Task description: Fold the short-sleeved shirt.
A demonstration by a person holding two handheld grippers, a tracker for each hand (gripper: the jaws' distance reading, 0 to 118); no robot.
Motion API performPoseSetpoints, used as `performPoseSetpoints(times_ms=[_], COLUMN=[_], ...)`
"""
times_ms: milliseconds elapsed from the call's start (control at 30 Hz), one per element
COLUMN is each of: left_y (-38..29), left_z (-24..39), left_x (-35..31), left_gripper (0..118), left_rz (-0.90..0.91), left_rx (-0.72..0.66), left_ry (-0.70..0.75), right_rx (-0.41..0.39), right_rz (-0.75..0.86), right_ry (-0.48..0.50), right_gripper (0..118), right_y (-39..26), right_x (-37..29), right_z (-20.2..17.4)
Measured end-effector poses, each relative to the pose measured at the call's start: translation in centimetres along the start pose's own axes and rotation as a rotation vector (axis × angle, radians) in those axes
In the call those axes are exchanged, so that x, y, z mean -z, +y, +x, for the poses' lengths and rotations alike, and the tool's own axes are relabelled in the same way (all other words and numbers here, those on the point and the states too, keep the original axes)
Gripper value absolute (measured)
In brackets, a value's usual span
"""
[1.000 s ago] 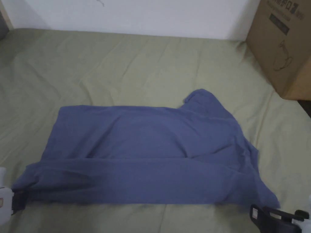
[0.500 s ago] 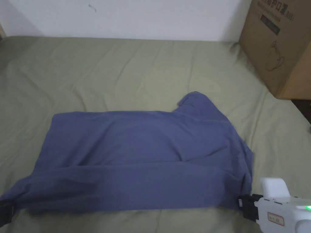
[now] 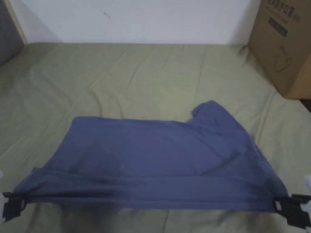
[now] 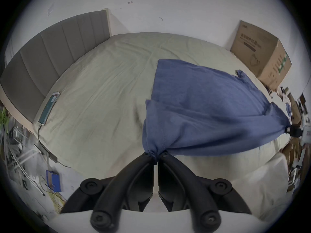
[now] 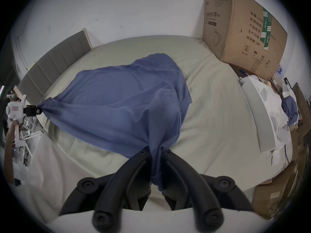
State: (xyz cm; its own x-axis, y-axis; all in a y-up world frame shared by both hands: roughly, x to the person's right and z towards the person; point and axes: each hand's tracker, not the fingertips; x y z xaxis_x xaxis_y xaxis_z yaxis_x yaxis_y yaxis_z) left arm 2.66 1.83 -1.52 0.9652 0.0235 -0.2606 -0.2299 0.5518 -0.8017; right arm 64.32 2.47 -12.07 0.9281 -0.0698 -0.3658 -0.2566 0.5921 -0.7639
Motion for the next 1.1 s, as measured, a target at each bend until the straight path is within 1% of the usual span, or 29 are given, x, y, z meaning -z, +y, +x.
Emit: performPoseSetpoints(times_ms=[33,100,133,167,233,267,300,333,367,400,433,500,533,567,600,633,667,700,733,767,800,867,933,1033,1100], left_y=[-0.9,-2.7,-3.5,-4.2,-4.8,-4.7,-4.5,-4.2,-3.7,-3.3,-2.9,-1.9,-1.3,-0.2,0.8,1.7,2.8,3.7,4.7,5.7,6.5,8.3,9.8,11.5,12.3], left_z=[0.1,-0.3,-0.7,-1.2,-1.7,-1.7,-1.4,-1.1,-1.0,-0.9,-0.8,-1.0,-1.1,-0.7,-0.3,-0.3,0.3,0.8,1.5,2.9,3.7,4.9,5.6,6.9,7.5], left_x=[-0.2,-0.1,0.2,0.7,1.6,1.9,2.1,2.1,2.0,1.8,1.4,-0.2,-0.7,-1.1,-1.3,-1.1,-1.2,-1.2,-0.9,-0.8,-0.3,1.4,3.2,4.9,5.9], left_gripper=[1,1,1,1,1,3,8,27,73,104,118,118,118,118,115,106,81,57,33,11,0,0,0,0,0], left_rz=[-0.004,-0.024,-0.043,-0.078,-0.112,-0.112,-0.111,-0.111,-0.103,-0.085,-0.061,0.016,0.022,0.012,0.008,0.010,0.040,0.068,0.094,0.112,0.131,0.150,0.145,0.132,0.124], left_rx=[0.021,0.014,-0.002,-0.027,-0.046,-0.037,-0.034,-0.024,0.000,0.009,0.003,-0.043,-0.069,-0.081,-0.077,-0.072,-0.073,-0.073,-0.080,-0.093,-0.096,-0.104,-0.110,-0.117,-0.092], left_ry=[0.023,0.024,0.017,-0.008,-0.037,-0.032,-0.028,-0.017,0.045,0.063,0.041,-0.021,-0.058,-0.079,-0.091,-0.121,-0.153,-0.177,-0.188,-0.182,-0.183,-0.175,-0.193,-0.209,-0.193], right_rx=[0.012,0.059,0.066,0.066,0.054,0.048,0.045,0.037,0.026,0.023,0.022,0.037,0.044,0.050,0.053,0.057,0.063,0.068,0.088,0.132,0.162,0.216,0.232,0.229,0.230], right_rz=[-0.015,-0.057,-0.071,-0.087,-0.090,-0.088,-0.090,-0.084,-0.068,-0.061,-0.049,0.014,0.010,0.010,0.020,0.041,0.060,0.064,0.074,0.093,0.089,0.099,0.110,0.109,0.114], right_ry=[-0.001,0.019,0.021,0.028,0.010,0.011,0.004,-0.004,-0.045,-0.050,-0.040,-0.005,-0.006,-0.012,-0.009,-0.004,0.007,0.015,0.012,0.002,0.016,0.062,0.078,0.067,0.066], right_gripper=[9,9,9,9,10,10,19,37,73,100,111,109,108,105,96,73,32,8,5,1,0,0,0,0,0], right_y=[-1.1,-3.3,-4.3,-5.1,-5.7,-5.4,-4.9,-4.3,-3.8,-3.4,-3.0,-1.9,-1.2,-0.4,0.4,1.2,2.1,3.0,4.0,4.9,5.7,7.7,9.4,12.3,14.3], right_x=[-0.1,-0.2,0.1,0.6,1.5,1.7,1.8,1.9,1.7,1.4,0.9,-0.4,-0.8,-1.0,-1.3,-1.6,-1.7,-1.4,-0.9,-0.2,0.5,1.8,3.4,6.8,9.0], right_z=[-0.2,-0.7,-0.8,-0.7,-0.7,-0.7,-0.8,-1.0,-1.1,-1.1,-1.0,-0.7,-0.6,-0.6,-0.4,-0.4,-0.4,-0.4,-0.5,-0.2,0.1,0.3,0.9,2.3,3.4])
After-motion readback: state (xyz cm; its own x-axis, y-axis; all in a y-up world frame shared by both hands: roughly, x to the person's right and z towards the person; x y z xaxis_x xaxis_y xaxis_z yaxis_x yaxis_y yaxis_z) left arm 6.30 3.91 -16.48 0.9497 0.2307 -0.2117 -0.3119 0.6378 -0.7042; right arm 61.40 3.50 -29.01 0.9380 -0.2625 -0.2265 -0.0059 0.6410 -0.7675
